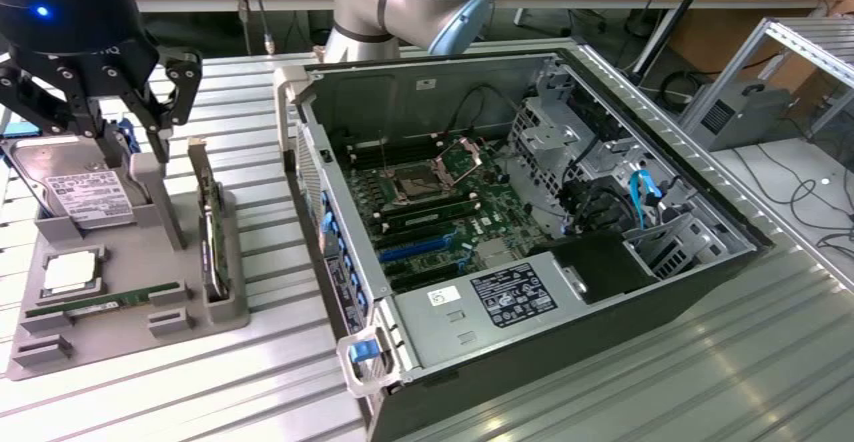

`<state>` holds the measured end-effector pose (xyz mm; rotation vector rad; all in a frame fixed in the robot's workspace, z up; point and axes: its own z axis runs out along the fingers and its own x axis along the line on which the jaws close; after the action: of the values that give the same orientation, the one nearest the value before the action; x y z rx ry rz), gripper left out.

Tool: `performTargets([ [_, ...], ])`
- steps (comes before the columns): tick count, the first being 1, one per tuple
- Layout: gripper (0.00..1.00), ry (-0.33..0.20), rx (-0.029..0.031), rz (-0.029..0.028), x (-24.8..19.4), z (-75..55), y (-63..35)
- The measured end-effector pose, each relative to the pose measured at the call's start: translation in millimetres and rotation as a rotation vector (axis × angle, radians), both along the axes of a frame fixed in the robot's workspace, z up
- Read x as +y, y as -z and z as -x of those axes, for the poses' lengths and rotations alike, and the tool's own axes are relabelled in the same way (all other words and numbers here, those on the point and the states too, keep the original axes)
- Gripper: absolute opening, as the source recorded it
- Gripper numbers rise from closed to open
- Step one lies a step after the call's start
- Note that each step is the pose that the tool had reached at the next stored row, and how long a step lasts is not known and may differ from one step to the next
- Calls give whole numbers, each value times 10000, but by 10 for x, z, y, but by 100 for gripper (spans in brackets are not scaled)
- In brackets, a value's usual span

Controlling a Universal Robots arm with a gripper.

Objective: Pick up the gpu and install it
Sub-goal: 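Pick up the gpu and move the gpu toward the slot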

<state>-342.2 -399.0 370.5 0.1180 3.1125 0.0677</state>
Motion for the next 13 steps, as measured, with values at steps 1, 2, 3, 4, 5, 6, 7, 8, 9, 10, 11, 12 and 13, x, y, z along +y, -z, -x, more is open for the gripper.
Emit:
performTargets([
  [1,42,0,0,0,0,1,1],
  [2,42,0,1,0,0,1,3],
  [3,42,0,1,1,0,3,6],
  [4,42,0,1,1,0,4,8],
  [5,42,0,1,1,0,4,10],
  [6,42,0,1,1,0,5,11],
  [7,42,0,0,0,0,6,14],
  [8,42,0,1,0,0,7,16],
  [9,42,0,1,0,0,8,17],
  [10,42,0,1,0,0,8,18],
  [11,42,0,1,0,0,9,20],
  [12,42,0,0,0,0,9,21],
  [13,42,0,0,0,0,10,22],
])
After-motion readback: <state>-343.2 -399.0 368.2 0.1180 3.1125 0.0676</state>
